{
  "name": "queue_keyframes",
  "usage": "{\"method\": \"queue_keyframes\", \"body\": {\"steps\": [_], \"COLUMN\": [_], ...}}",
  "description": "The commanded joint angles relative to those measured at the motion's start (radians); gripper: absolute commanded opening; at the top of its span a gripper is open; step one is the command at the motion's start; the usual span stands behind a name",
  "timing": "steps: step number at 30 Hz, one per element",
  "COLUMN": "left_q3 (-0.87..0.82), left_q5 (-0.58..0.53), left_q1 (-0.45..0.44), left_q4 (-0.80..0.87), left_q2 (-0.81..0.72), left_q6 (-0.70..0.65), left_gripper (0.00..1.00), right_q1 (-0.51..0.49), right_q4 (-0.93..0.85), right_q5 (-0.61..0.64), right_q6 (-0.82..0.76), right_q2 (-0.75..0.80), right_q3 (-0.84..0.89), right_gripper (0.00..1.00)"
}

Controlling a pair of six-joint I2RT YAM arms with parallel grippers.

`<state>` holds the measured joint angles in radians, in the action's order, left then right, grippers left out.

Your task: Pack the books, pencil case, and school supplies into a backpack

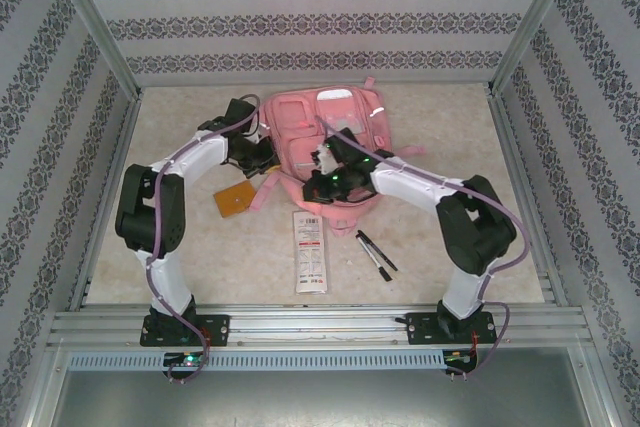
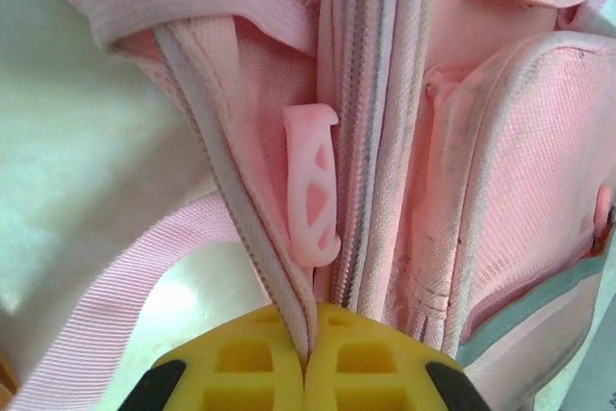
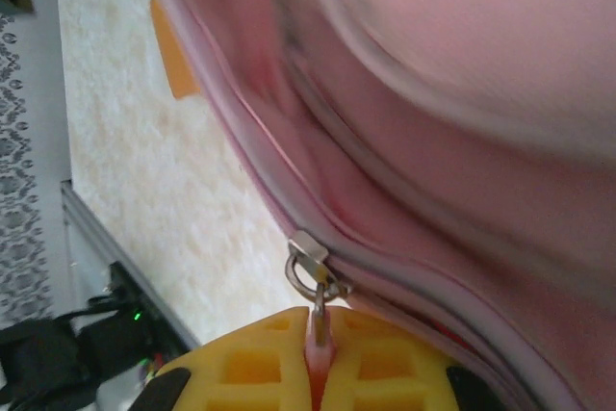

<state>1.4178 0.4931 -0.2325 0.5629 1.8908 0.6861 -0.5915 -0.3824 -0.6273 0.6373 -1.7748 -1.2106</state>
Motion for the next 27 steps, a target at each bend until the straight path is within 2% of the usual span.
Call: {"method": "queue_keyframes", "body": {"steps": [1, 5, 8, 10, 12, 13, 15, 18, 23, 27], "left_q3": [0.088, 0.195, 0.336, 0.461, 0.55, 0.584, 0.61, 0.54, 0.246, 0.085], "left_q5": [-0.051, -0.053, -0.016, 0.01, 0.028, 0.041, 0.062, 0.044, -0.04, -0.028], "left_q1": [0.037, 0.059, 0.093, 0.111, 0.116, 0.116, 0.117, 0.114, 0.116, 0.105], "left_q4": [0.049, 0.115, 0.201, 0.269, 0.297, 0.305, 0.311, 0.313, 0.297, 0.312], "left_q2": [0.026, 0.08, 0.168, 0.247, 0.308, 0.328, 0.333, 0.25, 0.011, -0.089], "left_q6": [-0.168, -0.263, -0.304, -0.316, -0.301, -0.287, -0.252, -0.215, -0.189, -0.138], "left_gripper": [0.0, 0.0, 0.02, 0.09, 0.27, 0.32, 0.36, 0.41, 0.48, 0.49], "right_q1": [0.051, 0.12, 0.116, 0.081, 0.03, 0.004, -0.034, -0.058, -0.061, -0.071], "right_q4": [-0.271, -0.434, -0.47, -0.45, -0.427, -0.415, -0.394, -0.333, -0.216, -0.196], "right_q5": [-0.11, -0.026, 0.037, 0.041, 0.04, 0.041, 0.06, 0.059, -0.005, -0.038], "right_q6": [-0.048, -0.17, -0.227, -0.229, -0.215, -0.206, -0.175, -0.113, -0.043, -0.04], "right_q2": [0.069, 0.073, 0.084, 0.075, 0.048, 0.028, -0.017, -0.069, -0.127, -0.171], "right_q3": [0.041, 0.046, 0.027, -0.01, -0.081, -0.127, -0.216, -0.315, -0.387, -0.434], "right_gripper": [0.0, 0.0, 0.0, 0.0, 0.0, 0.0, 0.0, 0.0, 0.0, 0.0]}}
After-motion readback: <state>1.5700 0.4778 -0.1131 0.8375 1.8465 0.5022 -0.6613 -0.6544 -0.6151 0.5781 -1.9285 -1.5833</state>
